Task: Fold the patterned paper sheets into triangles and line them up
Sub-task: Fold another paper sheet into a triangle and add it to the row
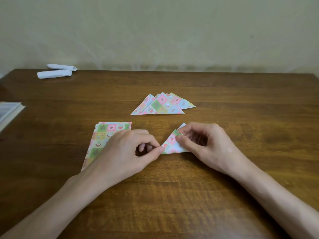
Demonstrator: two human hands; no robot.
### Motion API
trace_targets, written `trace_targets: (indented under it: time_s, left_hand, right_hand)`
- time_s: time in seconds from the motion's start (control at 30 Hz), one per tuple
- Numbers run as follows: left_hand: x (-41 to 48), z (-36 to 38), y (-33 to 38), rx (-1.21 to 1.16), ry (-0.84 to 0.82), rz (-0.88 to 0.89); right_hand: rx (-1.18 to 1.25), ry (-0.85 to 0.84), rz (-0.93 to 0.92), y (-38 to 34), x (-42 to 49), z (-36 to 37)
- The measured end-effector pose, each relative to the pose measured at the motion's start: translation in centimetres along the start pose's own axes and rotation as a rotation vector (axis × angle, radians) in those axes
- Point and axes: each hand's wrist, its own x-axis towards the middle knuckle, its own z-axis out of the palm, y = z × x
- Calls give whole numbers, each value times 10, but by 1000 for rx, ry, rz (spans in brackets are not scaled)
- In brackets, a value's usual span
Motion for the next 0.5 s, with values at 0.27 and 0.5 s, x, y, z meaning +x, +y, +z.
trace_targets:
  time_s: [0.27,0.5]
  left_hand:
    - [-1,5,3,82,91,17]
    - [0,2,3,65,29,120]
  right_hand:
    - [-116,145,-35,-1,-4,11]
    - [-158,146,-61,-2,-6,11]
